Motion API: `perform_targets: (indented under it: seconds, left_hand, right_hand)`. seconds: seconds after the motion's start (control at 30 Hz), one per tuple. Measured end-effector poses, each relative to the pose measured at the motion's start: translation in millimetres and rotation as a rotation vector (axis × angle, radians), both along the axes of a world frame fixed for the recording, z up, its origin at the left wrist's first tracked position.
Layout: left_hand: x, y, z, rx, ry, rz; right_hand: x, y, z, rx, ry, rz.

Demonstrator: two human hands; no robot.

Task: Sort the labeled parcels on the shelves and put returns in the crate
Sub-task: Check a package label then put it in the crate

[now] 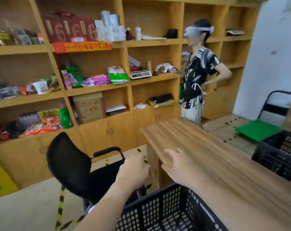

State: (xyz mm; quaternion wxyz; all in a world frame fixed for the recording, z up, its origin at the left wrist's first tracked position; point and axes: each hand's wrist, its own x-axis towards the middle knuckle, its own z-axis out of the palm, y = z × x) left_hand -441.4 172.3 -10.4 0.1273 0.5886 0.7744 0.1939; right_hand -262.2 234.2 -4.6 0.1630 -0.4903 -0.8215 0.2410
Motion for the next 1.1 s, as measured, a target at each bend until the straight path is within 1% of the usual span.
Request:
perform_targets:
  seconds: [0.1,0.23,0.43,0.63,0.77,0.83,0.97,1.1]
  left_hand:
    - [28.3,15.5,18.4,0.037,-0.017,-0.184]
    - [83.9,17.9,29.2,0.104,-0.011,-0.451]
    - [198.5,-26.9,40.5,0.190,-0.043,-0.800]
    - [325.8,-103.4,57.7,0.227,-0.071,-1.147]
    - [399.9,-177.4,69.0,0.219,-0.091,-1.361]
    - [435.1,-217.8,71.5,0.220,-0.124,-1.443]
    - [496.2,-296.6,70.3,0.227,-0.180,-1.550]
    - [546.0,-362.0,64.1,0.194,-0.196,-1.610]
  right_hand:
    - [40.5,-23.4,18.9,0.043,0.010,-0.186]
    - [98.3,-80.1,33.6,0.094,0.021,-0.459]
    - [188.3,-186.3,43.1,0.111,-0.026,-0.784]
    - [273.7,-322.5,57.8,0.170,-0.101,-1.168]
    - [325.5,-422.1,62.6,0.192,-0.094,-1.368]
    - [347.6,-470.8,63.5,0.190,-0.121,-1.454]
    - [386.7,-557.9,60.6,0.195,-0.157,-1.587]
    - [424.5,-626.1,58.0,0.181,-0.156,-1.623]
